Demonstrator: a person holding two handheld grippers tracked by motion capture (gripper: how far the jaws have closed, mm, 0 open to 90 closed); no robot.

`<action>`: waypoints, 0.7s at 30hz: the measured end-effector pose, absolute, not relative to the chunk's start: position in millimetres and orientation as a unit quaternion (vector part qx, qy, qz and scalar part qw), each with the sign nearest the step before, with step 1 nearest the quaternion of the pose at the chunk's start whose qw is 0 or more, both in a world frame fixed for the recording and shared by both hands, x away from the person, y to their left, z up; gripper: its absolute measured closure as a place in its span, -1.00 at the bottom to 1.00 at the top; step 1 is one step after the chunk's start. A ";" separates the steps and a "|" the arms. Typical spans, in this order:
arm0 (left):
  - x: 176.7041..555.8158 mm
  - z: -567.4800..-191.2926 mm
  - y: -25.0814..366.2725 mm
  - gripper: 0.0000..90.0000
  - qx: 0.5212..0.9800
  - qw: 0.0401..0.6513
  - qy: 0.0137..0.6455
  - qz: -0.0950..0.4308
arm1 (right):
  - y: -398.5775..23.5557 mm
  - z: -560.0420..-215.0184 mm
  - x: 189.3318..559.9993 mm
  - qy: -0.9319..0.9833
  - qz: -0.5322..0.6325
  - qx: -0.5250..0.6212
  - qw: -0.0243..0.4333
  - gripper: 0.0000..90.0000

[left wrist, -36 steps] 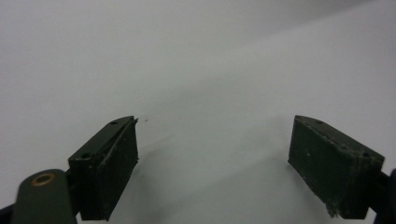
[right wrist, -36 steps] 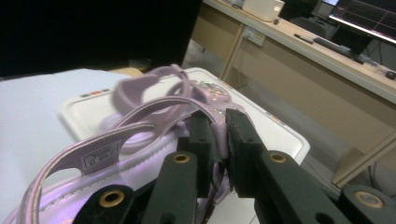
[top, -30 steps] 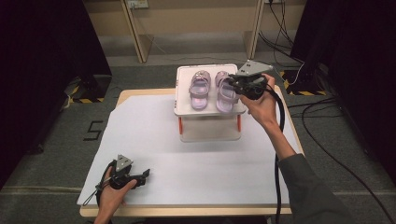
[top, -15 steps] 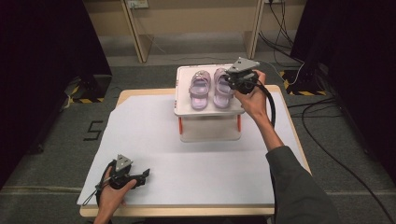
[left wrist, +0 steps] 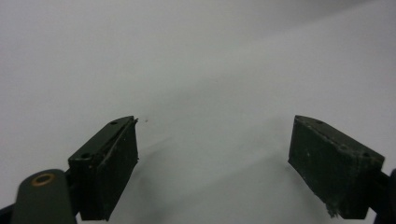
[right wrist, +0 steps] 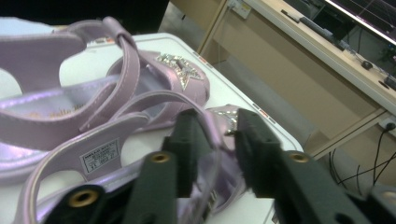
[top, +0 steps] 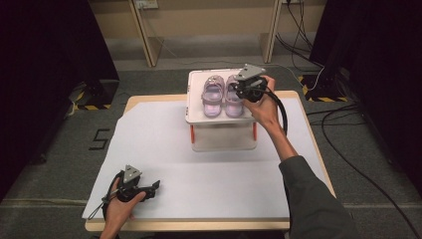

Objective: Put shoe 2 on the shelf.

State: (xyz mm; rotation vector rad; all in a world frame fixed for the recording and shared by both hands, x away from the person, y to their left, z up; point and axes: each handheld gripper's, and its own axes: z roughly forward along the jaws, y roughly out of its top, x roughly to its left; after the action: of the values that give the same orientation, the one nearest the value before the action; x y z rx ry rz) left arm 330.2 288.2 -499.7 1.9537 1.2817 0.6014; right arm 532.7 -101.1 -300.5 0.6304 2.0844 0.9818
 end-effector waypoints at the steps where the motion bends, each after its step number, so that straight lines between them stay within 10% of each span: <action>1: 330.3 -499.8 288.3 -0.66 0.756 0.357 0.497 0.232 | -101.5 -299.7 531.8 0.809 0.386 0.249 0.367 0.43; 21: 329.9 -500.4 288.7 -0.66 0.757 0.353 0.498 0.233 | -137.9 -290.6 473.9 0.753 0.505 0.298 0.297 0.03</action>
State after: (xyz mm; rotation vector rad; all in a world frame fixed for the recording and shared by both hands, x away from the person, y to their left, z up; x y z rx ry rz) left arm 329.9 288.7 -500.4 1.9589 1.2881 0.6032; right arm 473.9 -137.9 -290.6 0.7923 2.0025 1.3427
